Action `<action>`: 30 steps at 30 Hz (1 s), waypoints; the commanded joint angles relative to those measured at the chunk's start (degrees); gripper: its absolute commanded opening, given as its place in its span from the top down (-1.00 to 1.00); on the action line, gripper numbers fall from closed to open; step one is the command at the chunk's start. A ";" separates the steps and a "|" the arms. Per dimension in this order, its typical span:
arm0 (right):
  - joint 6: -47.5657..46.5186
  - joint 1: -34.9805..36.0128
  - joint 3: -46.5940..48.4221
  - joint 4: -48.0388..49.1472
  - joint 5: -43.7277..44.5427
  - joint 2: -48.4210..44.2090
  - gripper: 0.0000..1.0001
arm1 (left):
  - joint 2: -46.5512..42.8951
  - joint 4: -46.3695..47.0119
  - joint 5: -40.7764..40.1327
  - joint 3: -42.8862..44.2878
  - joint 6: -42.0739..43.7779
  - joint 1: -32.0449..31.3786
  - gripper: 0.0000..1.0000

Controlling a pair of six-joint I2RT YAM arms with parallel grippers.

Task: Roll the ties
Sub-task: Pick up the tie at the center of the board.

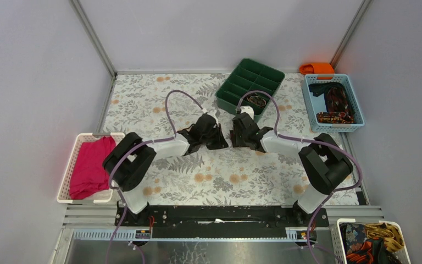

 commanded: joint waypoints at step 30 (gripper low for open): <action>-5.99 15.70 -11.64 48.99 24.45 10.03 1.00 | 1.23 16.33 4.69 -9.19 -4.39 10.73 1.00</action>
